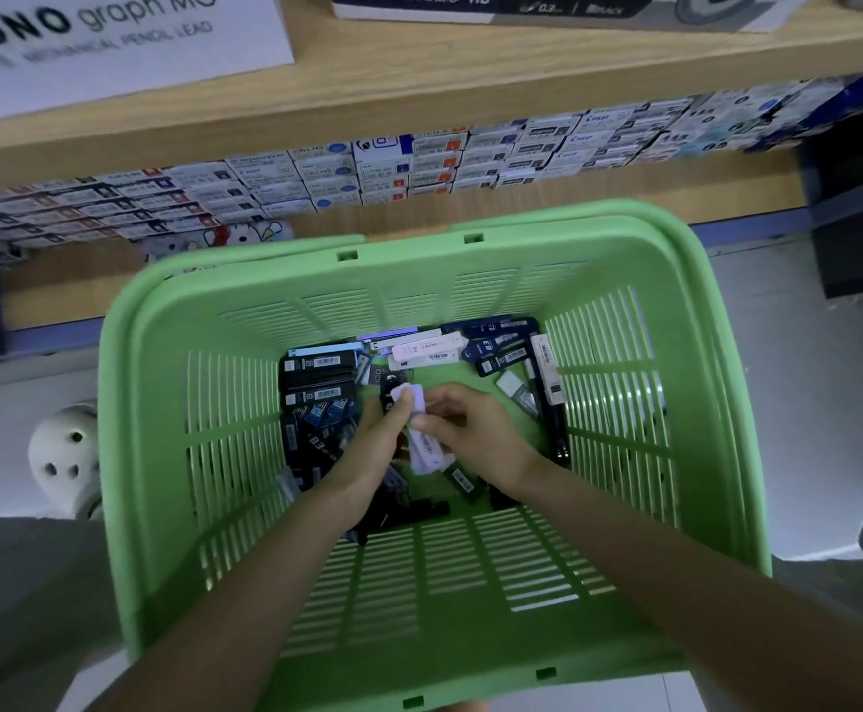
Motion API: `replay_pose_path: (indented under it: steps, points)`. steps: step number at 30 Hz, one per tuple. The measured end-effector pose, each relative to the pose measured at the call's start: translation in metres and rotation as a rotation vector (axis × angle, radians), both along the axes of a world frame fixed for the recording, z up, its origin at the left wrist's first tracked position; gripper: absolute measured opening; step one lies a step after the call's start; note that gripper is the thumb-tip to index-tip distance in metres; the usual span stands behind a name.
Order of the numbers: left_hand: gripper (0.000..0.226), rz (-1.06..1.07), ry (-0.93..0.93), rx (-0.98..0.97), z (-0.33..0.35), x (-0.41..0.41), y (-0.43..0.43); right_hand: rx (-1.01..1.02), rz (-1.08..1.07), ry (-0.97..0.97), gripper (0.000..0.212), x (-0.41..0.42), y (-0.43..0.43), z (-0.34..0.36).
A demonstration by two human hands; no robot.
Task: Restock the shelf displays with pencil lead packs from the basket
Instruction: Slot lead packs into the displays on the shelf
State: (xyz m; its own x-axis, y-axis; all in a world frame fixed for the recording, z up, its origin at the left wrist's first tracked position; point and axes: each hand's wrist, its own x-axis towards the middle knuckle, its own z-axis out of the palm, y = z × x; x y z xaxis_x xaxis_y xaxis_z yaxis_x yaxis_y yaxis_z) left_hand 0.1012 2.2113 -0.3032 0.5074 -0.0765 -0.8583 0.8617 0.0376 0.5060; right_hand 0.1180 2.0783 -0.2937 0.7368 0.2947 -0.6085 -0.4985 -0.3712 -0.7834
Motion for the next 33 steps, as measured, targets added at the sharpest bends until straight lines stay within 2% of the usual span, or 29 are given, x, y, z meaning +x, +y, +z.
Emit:
replay_pose_path:
  steps: [2,5,7,10,15,20,23,26,30,33]
  points:
    - [0.071,0.054,0.001,-0.006,0.006,0.001,0.003,0.023,0.045,-0.058,0.023,-0.004,0.011,0.009]
    - [0.042,0.071,-0.049,0.076,0.022,0.004,0.009,-0.092,0.163,-0.293,0.024,-0.007,0.015,0.013]
    - [0.025,0.027,-0.118,0.167,0.033,0.006,0.015,-0.141,0.128,-0.359,0.025,-0.007,0.01,0.009]
    - [0.011,0.006,-0.148,0.163,0.049,0.008,0.026,-0.264,0.106,-0.279,0.025,-0.01,-0.003,-0.013]
    - [0.025,-0.02,-0.185,0.186,0.073,0.014,0.04,-0.468,0.508,0.077,0.033,-0.021,-0.007,-0.046]
    - [0.03,-0.016,-0.206,0.196,0.094,0.015,0.047,-0.464,0.825,0.111,0.043,-0.03,0.005,-0.052]
    - [0.029,-0.012,-0.212,0.175,0.103,0.013,0.05,-0.508,0.941,0.133,0.038,-0.028,0.004,-0.057]
    - [0.031,-0.008,-0.218,0.183,0.107,0.01,0.055,-0.518,0.87,0.138,0.029,-0.025,-0.001,-0.06]
    - [0.028,0.021,-0.23,0.199,0.108,0.007,0.061,-0.432,0.515,0.09,0.022,-0.017,0.002,-0.055]
    - [0.029,0.03,-0.234,0.201,0.11,0.006,0.064,-0.366,0.463,0.131,0.022,-0.019,0.02,-0.048]
